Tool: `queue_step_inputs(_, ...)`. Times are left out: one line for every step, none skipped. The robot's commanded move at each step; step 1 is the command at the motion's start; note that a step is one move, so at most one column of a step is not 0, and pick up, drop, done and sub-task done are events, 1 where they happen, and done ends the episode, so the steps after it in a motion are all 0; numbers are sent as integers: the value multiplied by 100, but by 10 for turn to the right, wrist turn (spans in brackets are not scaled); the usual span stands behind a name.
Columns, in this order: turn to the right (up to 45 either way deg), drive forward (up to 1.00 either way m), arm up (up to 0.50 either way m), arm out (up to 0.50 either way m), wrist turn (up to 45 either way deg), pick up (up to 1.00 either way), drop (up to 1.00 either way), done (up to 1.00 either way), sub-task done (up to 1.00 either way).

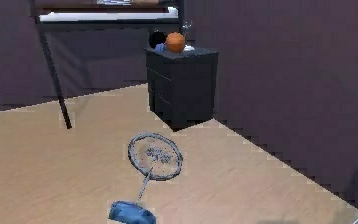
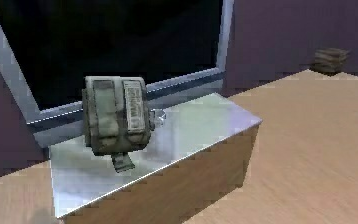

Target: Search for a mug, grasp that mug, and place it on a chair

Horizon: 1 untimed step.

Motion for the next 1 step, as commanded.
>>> queue_step_inputs(450, 0, 0, 0, 0, 0, 0, 0, 0)
